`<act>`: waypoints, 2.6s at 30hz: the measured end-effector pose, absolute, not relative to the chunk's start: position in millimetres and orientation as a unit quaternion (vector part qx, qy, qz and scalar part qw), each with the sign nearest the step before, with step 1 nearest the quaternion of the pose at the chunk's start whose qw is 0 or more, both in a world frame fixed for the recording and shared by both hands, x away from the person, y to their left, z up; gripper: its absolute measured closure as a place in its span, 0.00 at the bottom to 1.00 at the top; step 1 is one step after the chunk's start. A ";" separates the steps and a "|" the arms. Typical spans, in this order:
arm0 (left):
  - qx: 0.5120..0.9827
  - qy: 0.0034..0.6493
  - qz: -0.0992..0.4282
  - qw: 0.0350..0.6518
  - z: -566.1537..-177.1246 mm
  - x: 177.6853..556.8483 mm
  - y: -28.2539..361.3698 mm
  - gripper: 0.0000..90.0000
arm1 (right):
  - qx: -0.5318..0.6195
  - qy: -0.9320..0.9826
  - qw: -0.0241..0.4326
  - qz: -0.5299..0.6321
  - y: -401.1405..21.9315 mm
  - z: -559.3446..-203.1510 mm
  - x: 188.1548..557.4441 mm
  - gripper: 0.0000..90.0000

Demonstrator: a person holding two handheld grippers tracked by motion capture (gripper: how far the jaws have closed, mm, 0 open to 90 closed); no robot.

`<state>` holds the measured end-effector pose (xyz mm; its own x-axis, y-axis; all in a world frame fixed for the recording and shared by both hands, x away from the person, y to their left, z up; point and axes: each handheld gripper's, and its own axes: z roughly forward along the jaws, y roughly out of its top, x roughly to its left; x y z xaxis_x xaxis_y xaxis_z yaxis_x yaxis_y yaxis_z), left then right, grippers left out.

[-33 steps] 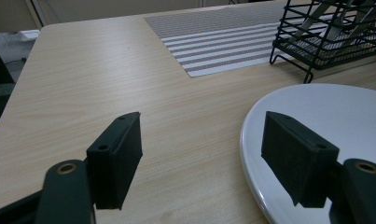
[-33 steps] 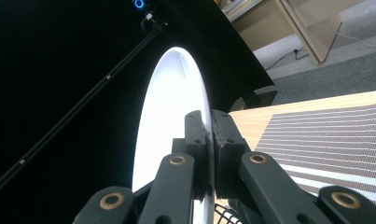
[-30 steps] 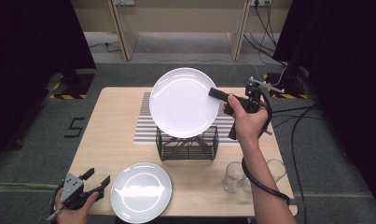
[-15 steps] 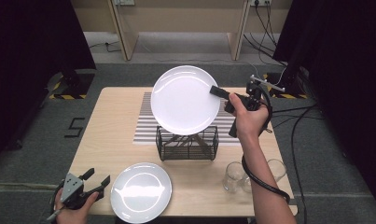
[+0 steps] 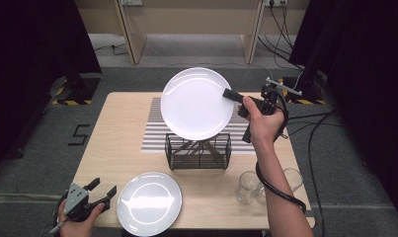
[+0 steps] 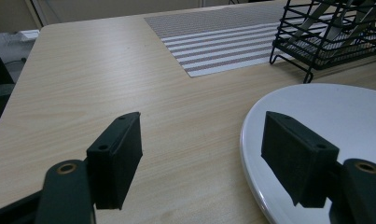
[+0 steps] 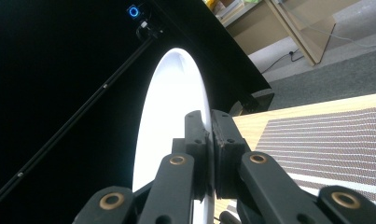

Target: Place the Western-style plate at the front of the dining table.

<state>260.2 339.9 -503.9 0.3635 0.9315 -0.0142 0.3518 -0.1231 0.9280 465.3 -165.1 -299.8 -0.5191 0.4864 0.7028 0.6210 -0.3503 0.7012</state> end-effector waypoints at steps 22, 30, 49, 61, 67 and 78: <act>0.683 0.470 0.311 0.465 -503.7 260.1 340.1 0.32 | -0.498 -0.560 0.051 -0.660 -168.0 -301.8 473.0 0.96; 0.683 0.469 0.311 0.465 -503.8 260.1 340.1 0.32 | -0.503 -0.556 0.051 -0.659 -169.0 -302.9 476.0 0.96; 0.684 0.469 0.311 0.465 -503.9 260.4 339.9 0.32 | -0.510 -0.547 0.054 -0.662 -171.4 -301.0 483.0 0.96; 0.683 0.469 0.310 0.465 -503.9 260.4 340.0 0.32 | -0.511 -0.544 0.054 -0.663 -170.1 -297.7 487.2 0.96; 0.683 0.470 0.311 0.465 -504.0 260.6 340.1 0.32 | -0.514 -0.541 0.052 -0.663 -170.7 -297.9 490.2 0.96; 0.683 0.470 0.310 0.466 -504.1 260.5 340.2 0.32 | -0.521 -0.536 0.051 -0.662 -172.5 -297.9 496.2 0.96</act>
<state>260.5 340.2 -504.1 0.3662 0.9304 -0.0137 0.3523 -0.1250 0.9275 496.2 -172.5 -297.9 -0.4523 0.4906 0.7448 0.6266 -0.4195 0.6568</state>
